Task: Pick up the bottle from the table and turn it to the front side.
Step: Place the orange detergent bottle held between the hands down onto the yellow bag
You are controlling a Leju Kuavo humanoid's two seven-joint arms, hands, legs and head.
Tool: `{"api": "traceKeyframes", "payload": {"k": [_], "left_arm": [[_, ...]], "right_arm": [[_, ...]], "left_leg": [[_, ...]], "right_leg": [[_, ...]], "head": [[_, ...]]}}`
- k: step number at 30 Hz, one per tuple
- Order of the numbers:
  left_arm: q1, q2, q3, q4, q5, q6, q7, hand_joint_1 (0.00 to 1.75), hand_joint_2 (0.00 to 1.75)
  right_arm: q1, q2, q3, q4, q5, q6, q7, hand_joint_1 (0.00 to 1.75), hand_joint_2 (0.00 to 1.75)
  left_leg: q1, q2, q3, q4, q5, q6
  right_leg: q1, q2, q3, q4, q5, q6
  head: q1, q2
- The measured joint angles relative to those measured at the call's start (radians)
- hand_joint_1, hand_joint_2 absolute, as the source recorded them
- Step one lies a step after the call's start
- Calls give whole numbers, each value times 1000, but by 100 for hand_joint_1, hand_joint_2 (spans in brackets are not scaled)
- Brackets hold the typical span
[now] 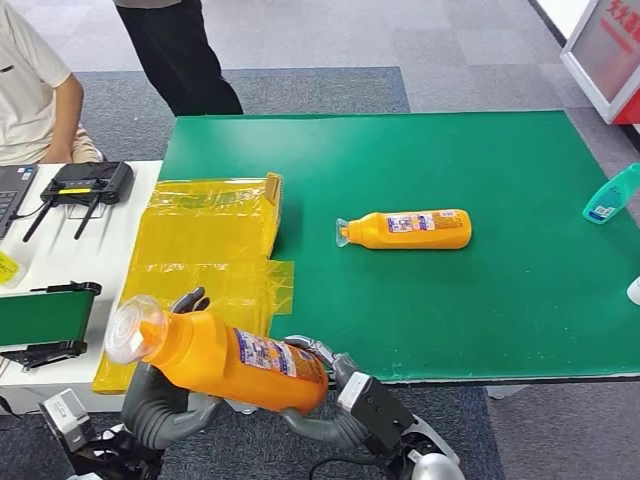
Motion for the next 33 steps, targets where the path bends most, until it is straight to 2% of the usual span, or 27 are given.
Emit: {"api": "traceKeyframes", "payload": {"k": [13, 15, 19, 33], "left_arm": [[-26, 74, -128, 0, -3, 5, -17, 0, 175], [-31, 86, -144, 0, 0, 6, -25, 6, 175], [-35, 110, -173, 0, 10, 9, -43, 175, 175], [-47, 138, -206, 1, 15, 44, -41, 175, 175]], "right_arm": [[1, -14, 16, 17, -15, -1, -4, 175, 175], [2, -17, 19, 19, -15, -1, -7, 175, 175], [7, -26, 27, 23, -17, -5, -19, 175, 175], [19, -39, 45, 29, -20, -10, -18, 175, 175]], "left_leg": [[0, 0, 0, 0, 0, 0], [0, 0, 0, 0, 0, 0], [0, 0, 0, 0, 0, 0], [0, 0, 0, 0, 0, 0]], "right_leg": [[0, 0, 0, 0, 0, 0], [0, 0, 0, 0, 0, 0], [0, 0, 0, 0, 0, 0], [0, 0, 0, 0, 0, 0]], "head": [[0, 0], [0, 0], [0, 0], [0, 0]]}}
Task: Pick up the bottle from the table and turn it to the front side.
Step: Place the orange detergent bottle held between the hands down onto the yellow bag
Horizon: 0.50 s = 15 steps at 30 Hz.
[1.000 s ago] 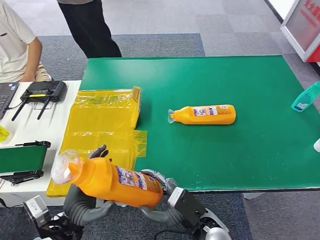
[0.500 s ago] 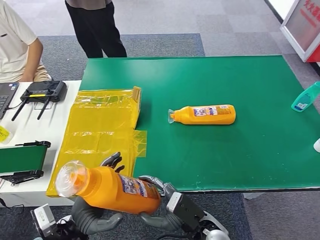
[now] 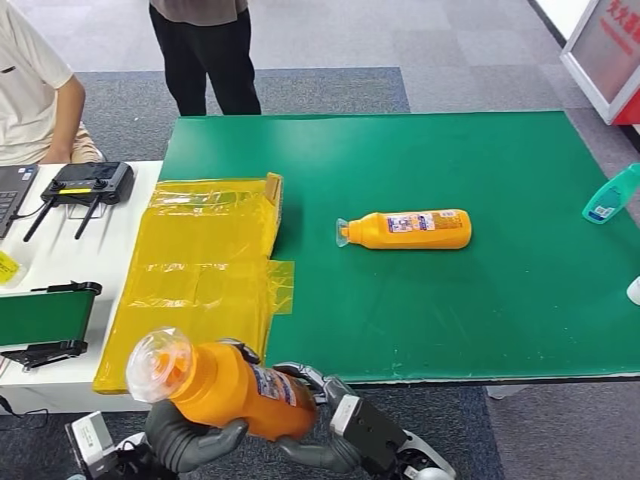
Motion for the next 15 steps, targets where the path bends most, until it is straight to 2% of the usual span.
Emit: {"api": "traceKeyframes", "payload": {"k": [6, 7, 10, 11, 15], "left_arm": [[1, -2, 0, 0, 9, 23, 11, 175, 175], [2, -3, 0, -1, 9, 28, 10, 175, 175], [7, -13, 3, -6, -39, 64, 12, 175, 175], [7, -19, 4, -12, -75, 84, 16, 175, 175], [7, -51, 17, -41, -189, 146, 44, 175, 175]], "right_arm": [[1, 0, 3, 0, -3, -10, 11, 173, 175], [2, 0, 4, -1, -3, -13, 11, 155, 175], [4, 0, 6, -4, -6, -20, 15, 26, 175], [4, 0, 7, -6, -7, -24, 19, 0, 175], [6, 0, 4, -16, -12, -39, 36, 0, 175]], "left_leg": [[0, 0, 0, 0, 0, 0], [0, 0, 0, 0, 0, 0], [0, 0, 0, 0, 0, 0], [0, 0, 0, 0, 0, 0], [0, 0, 0, 0, 0, 0]], "right_leg": [[0, 0, 0, 0, 0, 0], [0, 0, 0, 0, 0, 0], [0, 0, 0, 0, 0, 0], [0, 0, 0, 0, 0, 0], [0, 0, 0, 0, 0, 0]], "head": [[0, 0], [0, 0], [0, 0], [0, 0], [0, 0]]}}
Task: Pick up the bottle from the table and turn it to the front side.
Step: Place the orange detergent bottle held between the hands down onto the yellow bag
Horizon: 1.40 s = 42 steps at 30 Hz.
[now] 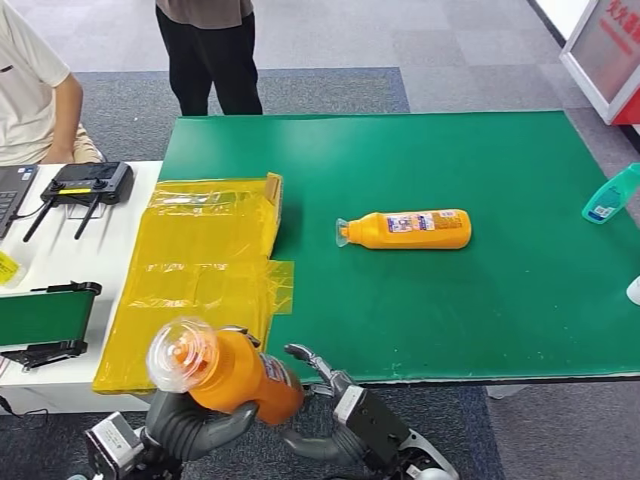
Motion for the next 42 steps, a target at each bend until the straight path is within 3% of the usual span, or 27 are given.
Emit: {"api": "traceKeyframes", "payload": {"k": [9, 16, 24, 31, 42], "left_arm": [[23, -63, 78, -82, -116, 78, -6, 175, 175], [30, -123, 136, -144, -664, 330, 74, 175, 175], [-2, -122, 159, -167, -931, 464, 185, 175, 175], [-127, -65, 209, -117, -1011, 396, 238, 175, 175], [-398, 43, 232, 196, -1025, 183, 289, 175, 175]], "right_arm": [[21, 0, -10, -33, -2, -21, 19, 0, 175], [38, 0, -20, -60, -2, -35, 35, 0, 175], [44, 0, -31, -69, -13, -27, 35, 0, 175], [16, 1, -33, -62, -31, 13, 22, 0, 175], [-72, 1, -30, -6, -71, 84, -1, 0, 175]], "left_leg": [[0, 0, 0, 0, 0, 0], [0, 0, 0, 0, 0, 0], [0, 0, 0, 0, 0, 0], [0, 0, 0, 0, 1, -1], [0, 0, 0, 0, 4, -2]], "right_leg": [[0, 0, 0, 0, 0, 0], [0, 0, 0, 0, 0, 0], [0, 0, 0, 0, 0, 0], [0, 0, 0, 0, 1, 0], [1, 0, -1, 0, 4, -1]], "head": [[0, 0], [0, 0], [0, 0], [0, 0], [0, 0]]}}
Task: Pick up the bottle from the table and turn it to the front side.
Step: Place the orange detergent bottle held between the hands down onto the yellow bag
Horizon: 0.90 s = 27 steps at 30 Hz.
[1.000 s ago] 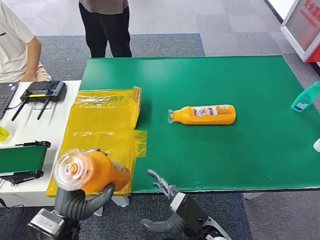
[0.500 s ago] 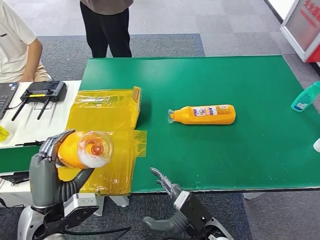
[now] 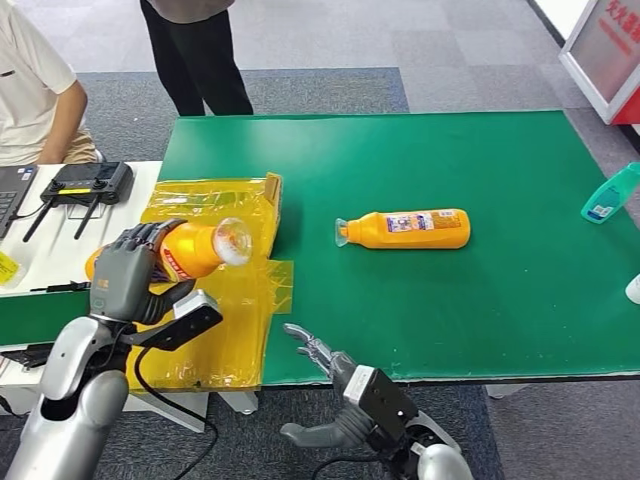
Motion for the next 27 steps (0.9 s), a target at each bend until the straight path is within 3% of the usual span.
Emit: {"api": "traceKeyframes", "payload": {"k": [9, 14, 18, 27], "left_arm": [[-241, 45, -39, 305, -67, -133, 74, 175, 175], [-367, 28, -57, 526, -61, -162, 92, 175, 175], [-404, -5, -78, 648, -58, -172, 87, 175, 175], [-410, -69, -113, 813, -39, -170, 78, 175, 175]], "right_arm": [[-69, 0, 25, 57, -36, 35, -16, 0, 175], [-108, 0, 45, 99, -56, 53, -28, 0, 175], [-124, 1, 58, 120, -63, 58, -35, 0, 175], [-131, 1, 63, 143, -73, 59, -43, 0, 175]], "left_leg": [[0, 0, 0, 0, 1, 0], [0, 0, -1, 0, 2, -1], [0, 0, -1, 0, 2, -1], [0, 0, -2, 0, 2, -1]], "right_leg": [[0, 0, -1, 0, 1, 0], [0, 0, -1, 0, 2, 0], [0, 0, -1, 0, 2, 0], [0, 0, -2, 0, 1, 0]], "head": [[0, 0], [0, 0], [0, 0], [0, 0]]}}
